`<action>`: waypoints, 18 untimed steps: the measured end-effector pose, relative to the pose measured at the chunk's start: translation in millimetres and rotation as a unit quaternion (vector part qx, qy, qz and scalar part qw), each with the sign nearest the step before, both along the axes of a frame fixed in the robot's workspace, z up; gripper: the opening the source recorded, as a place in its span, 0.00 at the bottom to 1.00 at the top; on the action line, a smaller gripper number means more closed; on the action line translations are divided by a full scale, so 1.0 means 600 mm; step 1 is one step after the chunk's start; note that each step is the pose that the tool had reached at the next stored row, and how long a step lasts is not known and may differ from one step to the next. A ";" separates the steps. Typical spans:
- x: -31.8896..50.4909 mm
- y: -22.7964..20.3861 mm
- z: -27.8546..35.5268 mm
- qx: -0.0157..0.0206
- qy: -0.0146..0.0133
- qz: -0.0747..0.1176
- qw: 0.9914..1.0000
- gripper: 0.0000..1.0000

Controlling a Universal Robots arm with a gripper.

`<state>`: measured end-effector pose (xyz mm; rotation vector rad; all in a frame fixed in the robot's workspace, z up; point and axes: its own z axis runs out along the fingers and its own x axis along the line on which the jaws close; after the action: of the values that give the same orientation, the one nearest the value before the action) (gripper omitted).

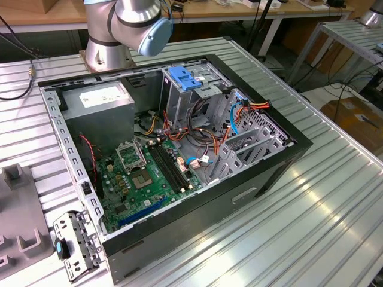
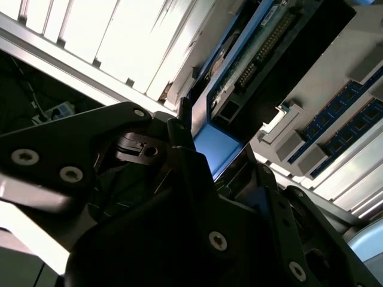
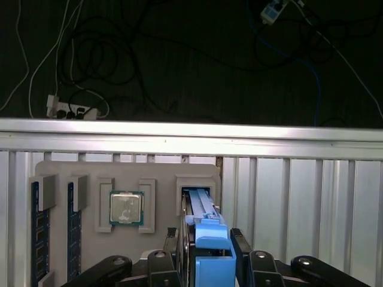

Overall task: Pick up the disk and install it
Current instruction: 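Pick up the disk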

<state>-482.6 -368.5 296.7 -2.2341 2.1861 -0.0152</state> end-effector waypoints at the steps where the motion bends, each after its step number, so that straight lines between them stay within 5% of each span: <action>1: 0.000 0.0000 0.000 0.000 0.000 -0.001 1.000 0.47; 18: 0.000 0.0000 0.000 0.000 0.000 -0.003 1.000 0.37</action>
<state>-482.6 -368.5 296.6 -2.2271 2.1932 -0.0152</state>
